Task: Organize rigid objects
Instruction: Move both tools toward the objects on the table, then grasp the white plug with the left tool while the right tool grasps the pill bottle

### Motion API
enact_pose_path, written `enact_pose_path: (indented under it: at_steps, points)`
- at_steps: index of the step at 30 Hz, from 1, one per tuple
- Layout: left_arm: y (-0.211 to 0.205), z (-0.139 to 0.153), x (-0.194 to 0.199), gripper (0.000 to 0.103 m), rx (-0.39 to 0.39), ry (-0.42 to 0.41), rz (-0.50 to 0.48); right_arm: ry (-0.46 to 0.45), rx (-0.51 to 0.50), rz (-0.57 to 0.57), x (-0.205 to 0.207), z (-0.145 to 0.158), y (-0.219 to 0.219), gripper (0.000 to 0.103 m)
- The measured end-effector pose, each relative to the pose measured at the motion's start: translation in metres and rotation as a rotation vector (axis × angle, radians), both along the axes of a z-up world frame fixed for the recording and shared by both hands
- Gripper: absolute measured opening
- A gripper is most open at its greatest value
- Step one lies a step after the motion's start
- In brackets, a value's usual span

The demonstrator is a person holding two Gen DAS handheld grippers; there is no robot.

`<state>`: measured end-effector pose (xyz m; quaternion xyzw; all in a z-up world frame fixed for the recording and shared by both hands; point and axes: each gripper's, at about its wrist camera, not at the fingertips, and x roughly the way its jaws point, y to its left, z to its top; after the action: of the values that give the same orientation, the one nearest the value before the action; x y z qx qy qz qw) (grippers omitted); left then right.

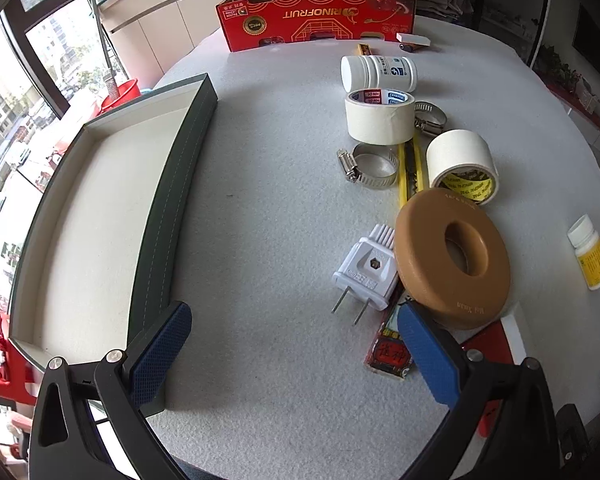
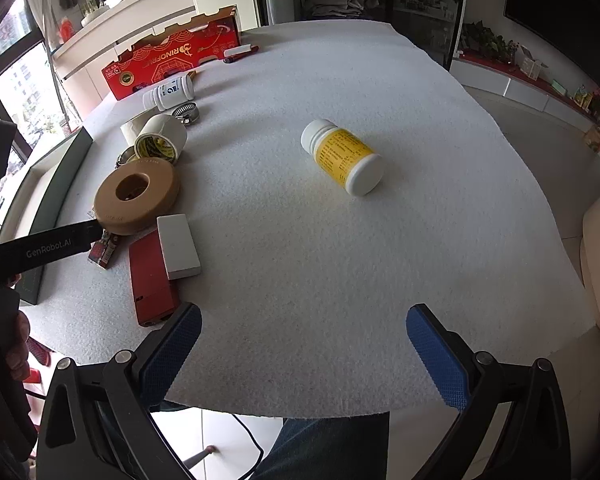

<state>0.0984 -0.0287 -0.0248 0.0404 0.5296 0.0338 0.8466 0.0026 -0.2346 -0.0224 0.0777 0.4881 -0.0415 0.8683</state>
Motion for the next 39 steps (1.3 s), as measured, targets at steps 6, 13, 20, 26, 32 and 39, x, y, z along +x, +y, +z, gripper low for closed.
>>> enact_pose_path:
  at_steps: [6, 13, 20, 26, 32, 39]
  points:
    - [-0.027, 0.002, 0.012, 0.103, 0.005, -0.019, -0.088, 0.001, -0.007, -0.006, 0.001, 0.000, -0.002, 0.103]
    - [-0.006, 0.008, 0.023, 0.103, 0.059, -0.058, -0.066, -0.008, -0.006, -0.023, 0.000, 0.002, -0.008, 0.103]
    - [0.003, 0.006, 0.026, 0.103, 0.064, -0.076, -0.111, 0.003, 0.019, -0.022, 0.002, -0.002, -0.008, 0.103]
    - [-0.007, 0.005, 0.022, 0.103, 0.094, -0.089, -0.159, -0.003, 0.003, -0.010, 0.002, 0.000, -0.004, 0.103]
    - [0.018, -0.010, 0.029, 0.103, 0.113, -0.035, -0.087, -0.004, 0.002, -0.010, 0.002, 0.001, -0.004, 0.103]
    - [0.007, -0.010, 0.026, 0.103, 0.046, -0.014, -0.084, 0.005, 0.002, -0.006, 0.015, -0.001, -0.008, 0.103]
